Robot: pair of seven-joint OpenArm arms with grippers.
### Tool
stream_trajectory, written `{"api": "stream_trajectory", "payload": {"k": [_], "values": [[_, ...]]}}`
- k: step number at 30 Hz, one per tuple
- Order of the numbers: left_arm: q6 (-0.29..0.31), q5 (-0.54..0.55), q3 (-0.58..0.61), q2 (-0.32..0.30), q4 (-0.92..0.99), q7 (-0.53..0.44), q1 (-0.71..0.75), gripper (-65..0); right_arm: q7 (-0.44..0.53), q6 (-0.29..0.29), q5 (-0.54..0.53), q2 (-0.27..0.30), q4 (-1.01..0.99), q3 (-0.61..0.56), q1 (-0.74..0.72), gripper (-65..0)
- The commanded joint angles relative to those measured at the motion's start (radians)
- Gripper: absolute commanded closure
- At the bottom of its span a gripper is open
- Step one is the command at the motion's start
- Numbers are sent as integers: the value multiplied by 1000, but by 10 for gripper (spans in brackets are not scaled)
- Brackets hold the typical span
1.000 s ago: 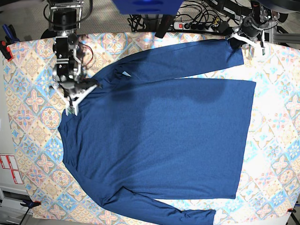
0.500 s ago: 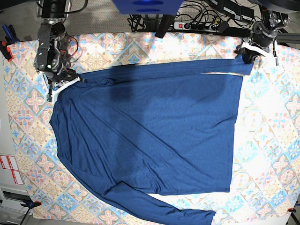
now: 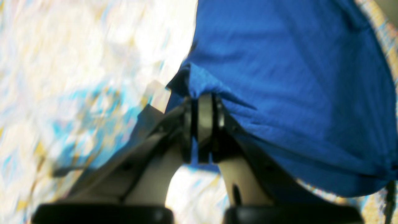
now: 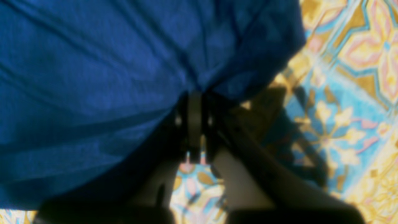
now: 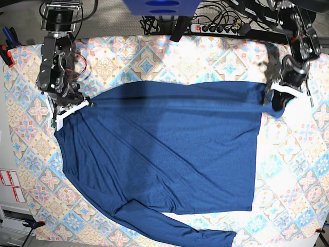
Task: Fold the T-shirt properly
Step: 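Lift the shoulders with both grippers and pull them apart to straighten, then drag the held shoulders with both grippers toward the hem, folding the shirt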
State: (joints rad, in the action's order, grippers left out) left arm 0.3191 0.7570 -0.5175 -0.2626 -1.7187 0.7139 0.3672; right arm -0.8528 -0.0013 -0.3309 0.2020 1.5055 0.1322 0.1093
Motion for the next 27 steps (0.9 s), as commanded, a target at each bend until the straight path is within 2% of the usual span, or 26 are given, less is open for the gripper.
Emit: {"api": "stream_trajectory", "payload": {"k": [1, 5, 12, 14, 18, 21, 23, 27], "values": [[-4, 6, -7, -10, 12, -20, -20, 0, 17, 1, 2, 15, 11, 7, -24, -3], [-4, 6, -7, -10, 165, -20, -110, 0, 17, 1, 2, 15, -6, 7, -67, -3], [-4, 6, 47, -13, 317, -20, -147, -11, 17, 1, 2, 15, -50, 7, -86, -3], [-5, 6, 81, -17, 329, -20, -145, -57, 17, 1, 2, 15, -49, 7, -86, -3], [-5, 12, 95, -14, 325, 31, -132, -225, 17, 1, 2, 15, -46, 5, -84, -3], [-5, 17, 93, -13, 303, 46, -95, -317, 17, 1, 2, 15, -42, 5, -81, -3], [-5, 17, 93, -11, 277, 45, -63, -343, 17, 1, 2, 15, -42, 5, -79, -3], [-5, 17, 93, -11, 259, 45, -24, -348, 17, 1, 2, 15, -41, 5, -78, -3]]}}
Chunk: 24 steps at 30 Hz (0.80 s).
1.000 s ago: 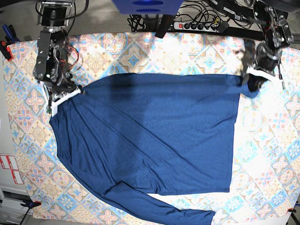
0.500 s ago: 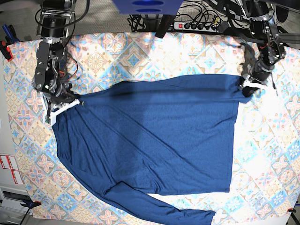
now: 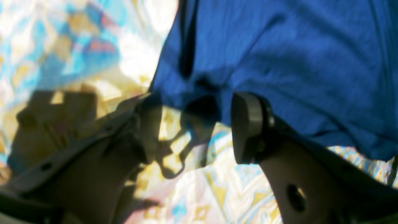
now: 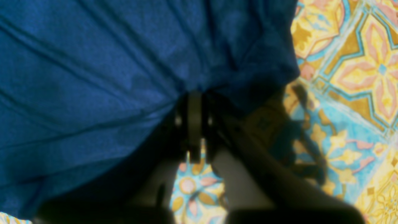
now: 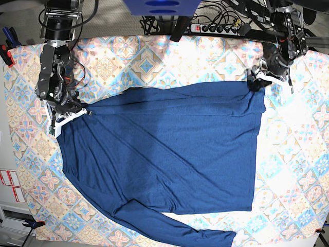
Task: Fold the T-shirt properly
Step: 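Drag the held shoulders with both grippers toward the hem, folding the shirt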
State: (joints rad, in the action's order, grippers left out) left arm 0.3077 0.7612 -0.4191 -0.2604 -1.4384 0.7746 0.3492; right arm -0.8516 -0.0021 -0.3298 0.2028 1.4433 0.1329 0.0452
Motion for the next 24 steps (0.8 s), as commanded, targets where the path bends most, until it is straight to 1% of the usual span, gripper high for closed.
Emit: {"api": "stream_trajectory", "payload": {"k": [1, 5, 8, 11, 13, 17, 22, 24], "values": [[6, 11, -5, -14, -20, -16, -3, -348, 16, 1, 1, 14, 21, 4, -14, -3], [5, 5, -5, -10, -6, -16, -11, -347, 16, 1, 1, 14, 21, 3, -14, -3], [5, 4, -5, 9, -3, -8, -28, -347, 16, 1, 1, 14, 21, 0, -14, -3], [5, 10, -5, 28, -8, 6, -12, -346, 16, 1, 1, 14, 21, 0, -14, -3], [5, 13, -5, 28, -9, 16, 14, -346, 16, 1, 1, 14, 21, 4, -14, -3], [5, 5, -4, 29, -2, -34, 27, -346, 16, 1, 1, 14, 21, 6, -14, -3], [5, 4, -4, 31, -2, -45, 12, -346, 16, 1, 1, 14, 21, 1, -14, -2], [3, 2, -4, 46, 11, -43, -16, -346, 16, 1, 1, 14, 21, 1, -14, -2]]}}
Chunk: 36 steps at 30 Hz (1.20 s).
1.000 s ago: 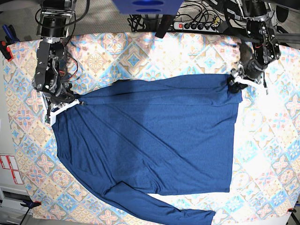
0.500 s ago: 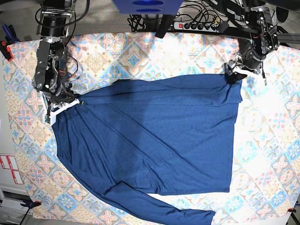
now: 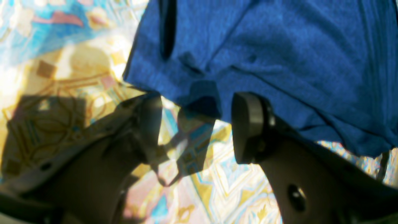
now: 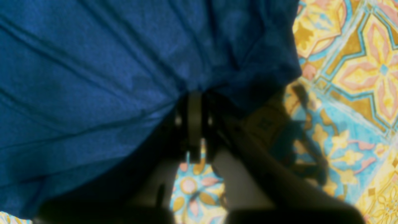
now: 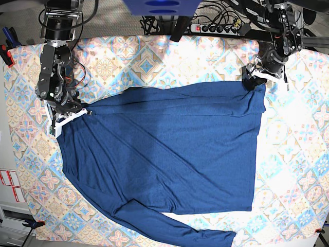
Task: Fold the T-shirt properly
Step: 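Drag the held shoulders with both grippers toward the hem, folding the shirt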
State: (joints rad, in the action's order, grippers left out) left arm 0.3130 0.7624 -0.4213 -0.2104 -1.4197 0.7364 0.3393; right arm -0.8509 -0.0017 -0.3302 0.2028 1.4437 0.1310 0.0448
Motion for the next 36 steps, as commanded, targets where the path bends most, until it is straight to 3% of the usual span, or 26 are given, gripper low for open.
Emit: {"api": "stream_trajectory", "payload": {"k": [1, 5, 10, 12, 14, 15, 26, 36], "values": [[-2, 1, -1, 4, 16, -5, -19, -346, 15, 1, 1, 14, 21, 3, -13, -2], [-2, 2, -1, 7, 124, 1, -92, -345, 15, 1, 1, 14, 21, 2, -13, -2], [-2, 4, -1, 32, 129, -7, -104, -320, 15, 1, 1, 14, 21, 6, -13, -2], [1, 2, -1, 36, 129, -7, -115, -226, 15, 1, 1, 14, 21, 6, -13, -2], [1, 2, -1, 38, 129, -5, -122, -33, 15, 1, 1, 14, 21, 6, -13, -2], [-1, 4, -1, 38, 129, -7, -124, 0, 15, 1, 1, 14, 21, 6, -13, -2], [5, 13, -4, 9, -74, -5, -35, 0, 15, 1, 0, 14, 22, 8, -16, -2], [-2, 13, -6, 13, -122, -4, -162, 0, 15, 1, -2, 14, 21, 8, -64, -2]]}}
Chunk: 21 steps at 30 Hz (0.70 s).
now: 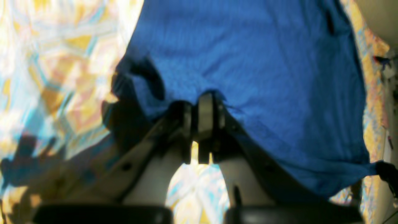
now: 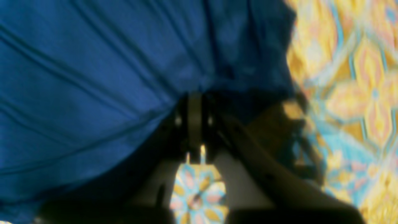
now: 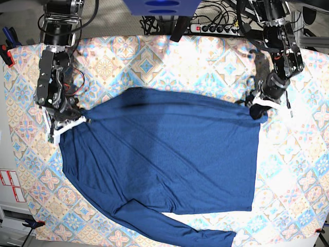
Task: Fold the T-shirt properly
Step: 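Drag the held shoulders with both grippers toward the hem, folding the shirt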
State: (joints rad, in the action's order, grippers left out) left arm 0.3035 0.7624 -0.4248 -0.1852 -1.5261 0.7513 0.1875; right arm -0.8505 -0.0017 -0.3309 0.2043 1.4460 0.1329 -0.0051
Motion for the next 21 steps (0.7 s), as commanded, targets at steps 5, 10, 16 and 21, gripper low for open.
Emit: {"api": "stream_trajectory", "payload": {"k": [5, 10, 16, 21], "values": [[6, 6, -3, -12, 12, -20, -98, 0, 15, 1, 2, 13, 11, 6, -74, -2], [6, 6, -65, -10, 126, -16, -191, 0, 15, 1, 2, 13, -44, 6, -134, -2], [6, 6, -85, -15, 240, -23, -262, 0, 21, 1, 3, 13, -141, 6, -201, -2], [6, 2, -82, -12, 256, -60, -285, 0, 76, 1, 3, 13, -207, 6, -246, -2]]}}
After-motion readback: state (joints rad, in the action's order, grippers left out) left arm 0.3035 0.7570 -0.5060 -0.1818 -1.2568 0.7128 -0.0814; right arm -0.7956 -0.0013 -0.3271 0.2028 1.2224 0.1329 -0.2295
